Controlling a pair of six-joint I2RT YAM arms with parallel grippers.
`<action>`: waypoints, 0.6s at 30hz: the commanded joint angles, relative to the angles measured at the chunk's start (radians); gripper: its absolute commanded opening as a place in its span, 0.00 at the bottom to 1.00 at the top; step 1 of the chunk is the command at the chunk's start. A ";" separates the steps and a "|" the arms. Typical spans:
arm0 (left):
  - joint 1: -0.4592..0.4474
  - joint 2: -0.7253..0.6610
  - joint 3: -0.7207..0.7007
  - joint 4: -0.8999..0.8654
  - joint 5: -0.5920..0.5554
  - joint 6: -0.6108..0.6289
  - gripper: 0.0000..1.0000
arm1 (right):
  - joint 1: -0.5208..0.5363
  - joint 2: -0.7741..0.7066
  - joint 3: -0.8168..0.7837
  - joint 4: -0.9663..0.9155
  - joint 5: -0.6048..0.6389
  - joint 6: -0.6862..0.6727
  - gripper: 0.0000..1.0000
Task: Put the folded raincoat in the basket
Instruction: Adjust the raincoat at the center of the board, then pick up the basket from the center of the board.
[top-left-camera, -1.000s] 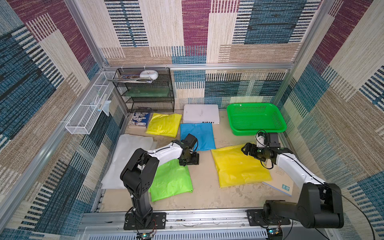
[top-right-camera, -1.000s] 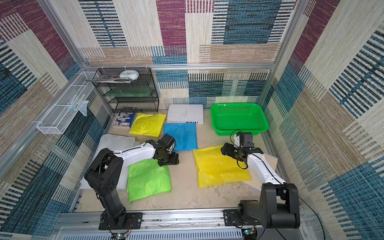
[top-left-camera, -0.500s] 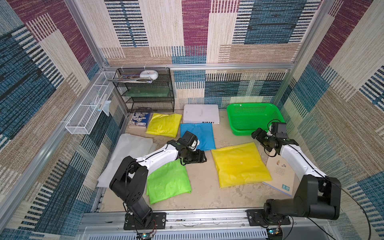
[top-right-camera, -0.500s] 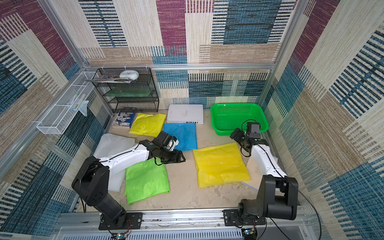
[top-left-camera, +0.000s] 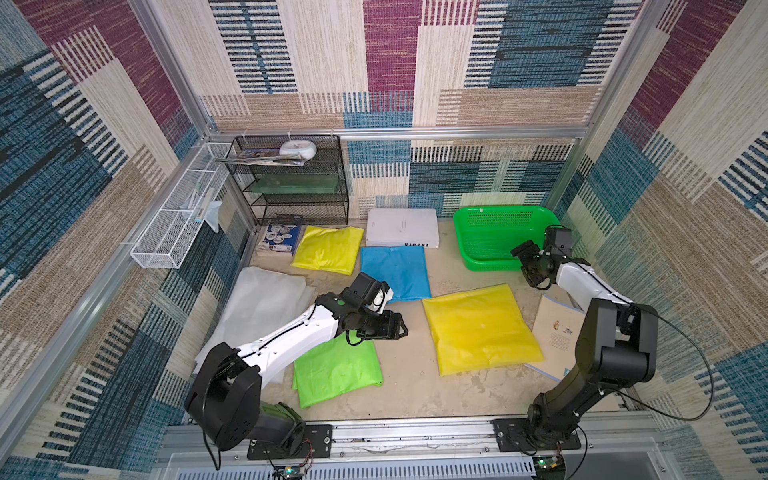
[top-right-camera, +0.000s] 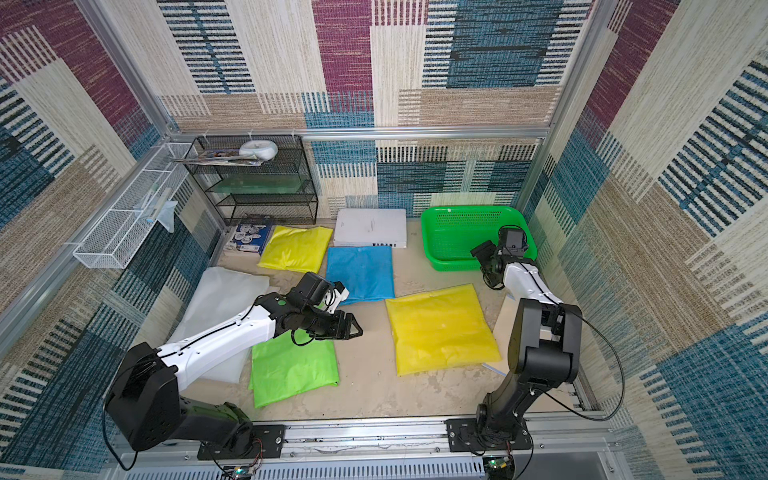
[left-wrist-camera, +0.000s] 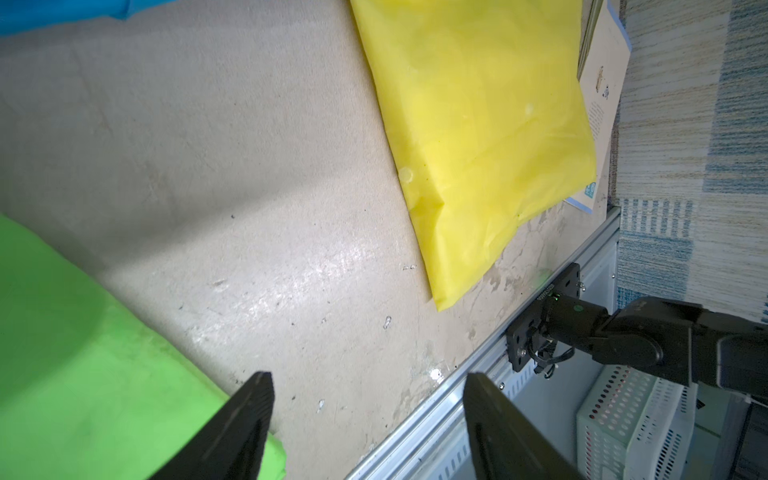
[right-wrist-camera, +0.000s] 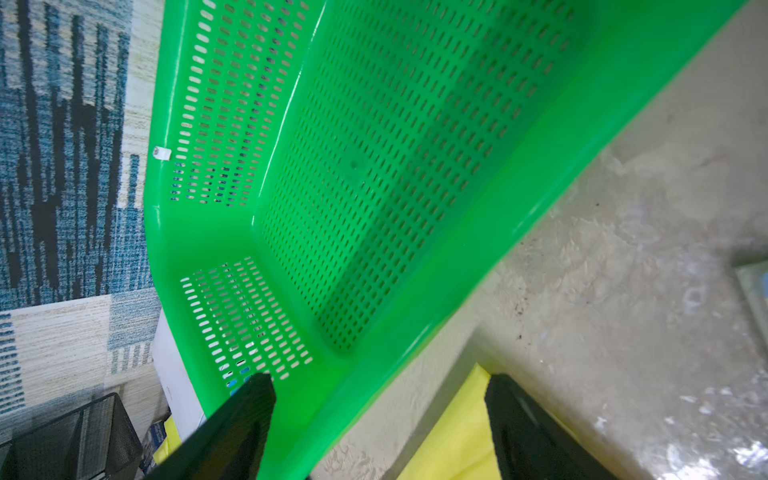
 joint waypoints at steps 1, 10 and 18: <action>0.000 -0.041 -0.009 -0.043 -0.031 0.014 0.77 | 0.000 0.031 0.014 0.040 0.000 0.077 0.81; 0.000 -0.135 -0.027 -0.100 -0.072 0.032 0.77 | -0.006 0.117 0.058 0.067 -0.022 0.084 0.43; 0.001 -0.175 -0.025 -0.127 -0.086 0.048 0.77 | -0.010 0.066 0.039 0.078 -0.098 0.079 0.18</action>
